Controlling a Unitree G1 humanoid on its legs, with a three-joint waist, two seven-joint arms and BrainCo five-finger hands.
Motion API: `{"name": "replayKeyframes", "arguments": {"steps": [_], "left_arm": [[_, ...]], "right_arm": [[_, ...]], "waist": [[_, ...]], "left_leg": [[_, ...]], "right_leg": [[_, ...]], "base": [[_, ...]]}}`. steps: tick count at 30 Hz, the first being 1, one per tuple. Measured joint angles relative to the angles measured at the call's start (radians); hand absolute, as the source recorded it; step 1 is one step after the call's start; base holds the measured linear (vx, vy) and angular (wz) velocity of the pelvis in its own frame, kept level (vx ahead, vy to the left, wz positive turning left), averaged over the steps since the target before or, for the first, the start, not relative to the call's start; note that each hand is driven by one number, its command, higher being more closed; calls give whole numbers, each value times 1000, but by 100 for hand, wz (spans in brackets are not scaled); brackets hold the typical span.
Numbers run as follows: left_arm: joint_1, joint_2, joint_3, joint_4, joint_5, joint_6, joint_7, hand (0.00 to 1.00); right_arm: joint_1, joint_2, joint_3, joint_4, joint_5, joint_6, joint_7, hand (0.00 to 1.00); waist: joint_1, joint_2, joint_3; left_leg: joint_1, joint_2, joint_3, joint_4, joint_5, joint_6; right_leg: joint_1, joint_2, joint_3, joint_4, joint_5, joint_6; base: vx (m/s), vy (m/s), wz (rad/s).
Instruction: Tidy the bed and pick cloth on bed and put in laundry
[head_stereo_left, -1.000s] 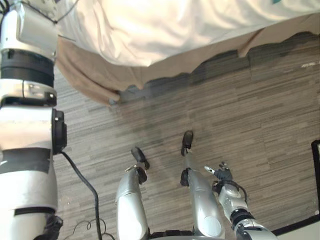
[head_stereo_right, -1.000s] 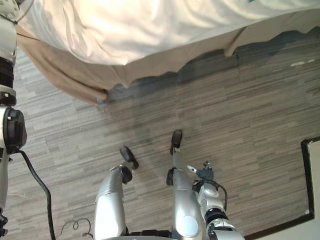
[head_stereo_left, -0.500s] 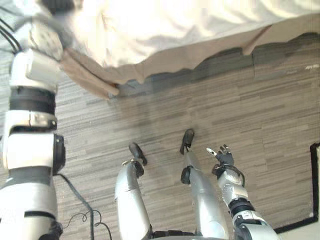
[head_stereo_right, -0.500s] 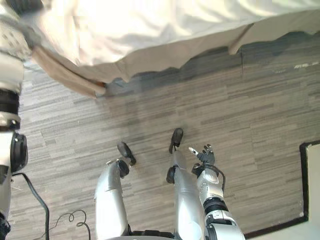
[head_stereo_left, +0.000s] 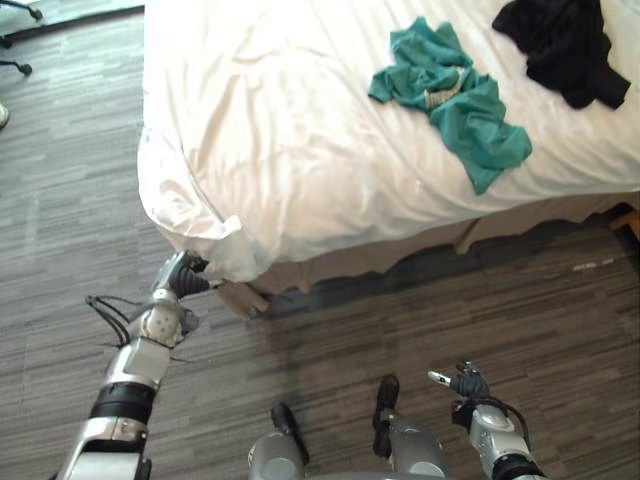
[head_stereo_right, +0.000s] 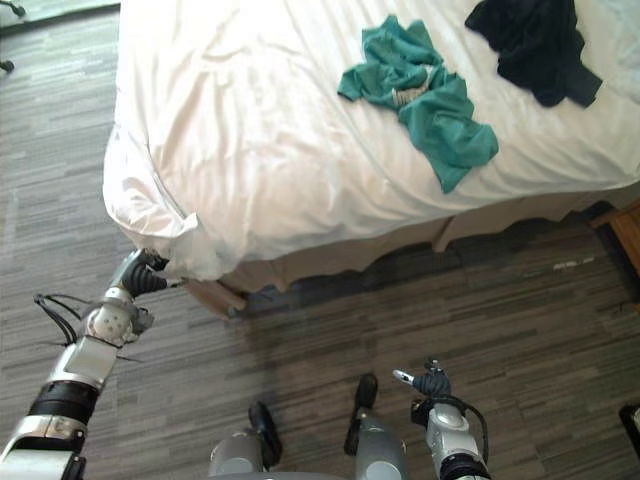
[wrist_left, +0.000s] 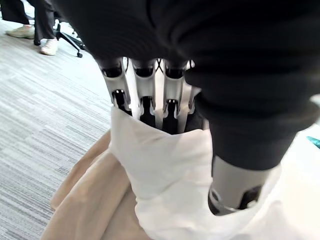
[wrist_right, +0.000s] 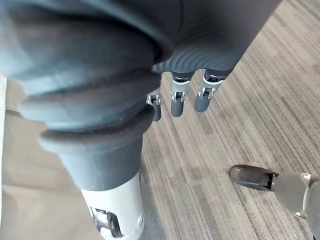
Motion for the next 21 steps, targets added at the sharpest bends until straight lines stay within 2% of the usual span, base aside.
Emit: {"name": "replayKeyframes", "arguments": {"steps": [2, 4, 5, 7, 10, 12, 14, 15, 16, 17, 18, 19, 20, 21], "left_arm": [[7, -28, -2, 31, 1, -8, 3, 0], [12, -45, -2, 72, 3, -8, 6, 0], [17, -53, 2, 127, 7, -6, 16, 0], [35, -78, 25, 165, 18, -4, 27, 0], [61, -122, 51, 220, 33, -5, 51, 0], [92, -166, 104, 249, 30, -3, 76, 0], [175, -196, 177, 315, 24, 33, 96, 0], [227, -208, 213, 354, 17, 67, 115, 0], [250, -221, 235, 364, 13, 83, 123, 0], [304, -238, 275, 393, -3, 107, 137, 0], [327, -248, 328, 429, -19, 122, 149, 0], [340, -258, 402, 479, -39, 138, 157, 0], [349, -269, 426, 486, -42, 148, 157, 0], [372, -281, 444, 486, -49, 148, 156, 0]], "right_arm": [[19, -7, 4, 15, -16, 0, 1, 0], [34, -6, -1, 43, -17, 2, 3, 0], [36, -7, -24, 54, -16, 5, 6, 0], [35, -10, -52, 54, -15, 6, 6, 0], [35, -15, -92, 54, -7, 6, 6, 0], [37, -19, -126, 54, 7, 8, -6, 0], [33, -26, -163, 42, 31, 8, -17, 0], [37, -32, -184, 29, 38, 7, -34, 0], [49, -31, -198, 22, 46, 4, -38, 0], [63, -10, -226, 7, 56, -4, -48, 0], [76, 22, -251, -38, 65, -5, -64, 0], [119, 68, -272, -190, 66, -12, -89, 0], [152, 81, -271, -272, 67, -20, -93, 0], [218, 89, -273, -398, 67, -44, -95, 0]], "waist": [[-9, -1, -5], [-15, -10, -36], [-33, -18, -55], [-33, -17, -61], [-34, -28, -81], [-44, -31, -80], [-48, -31, -83], [-50, -37, -84], [-57, -38, -85], [-52, -29, -77], [-52, -24, -74], [-55, -20, -71], [-60, -25, -71], [-79, -64, -76]], "left_leg": [[23, -12, -25, 1, 0, 0], [36, -8, 16, 1, 0, 0], [49, -10, 82, -1, 3, 3], [84, -12, 89, -21, 3, 3], [126, -35, 102, -61, 3, 3], [162, -43, 117, -72, 3, 3], [187, -42, 142, -84, 3, 3], [198, -47, 146, -102, 3, 5], [208, -43, 137, -106, 2, 6], [203, -12, 115, -104, -1, 10], [196, 27, 105, -100, -1, 10], [189, 59, 102, -98, -1, 10], [186, 61, 100, -97, -1, 9], [190, 29, 94, -92, -4, -6]], "right_leg": [[60, -17, -37, -16, -11, 15], [108, -31, -89, -47, -14, 20], [145, -42, -126, -58, -25, 35], [175, -41, -133, -57, -26, 36], [189, -73, -147, 17, -90, 62], [182, -113, -162, 142, -139, 67], [132, -150, -149, 315, -149, 63], [87, -165, -109, 436, -147, 52], [45, -170, -80, 519, -141, 26], [-40, -128, 6, 618, -206, 10], [-79, -48, 64, 579, -271, 19], [-114, 43, 123, 447, -278, 11], [-115, 70, 151, 346, -256, 9], [-92, 77, 219, 138, -132, -2]], "base": [[86, 68, 60], [83, 72, 63], [79, 81, 52], [73, 59, 25], [75, 55, 15], [106, 71, 32], [124, 62, 34], [156, 55, 46], [226, -3, 55], [181, -73, 48], [233, -154, 51], [162, -158, 47], [214, -207, 75], [296, -279, 89]]}}
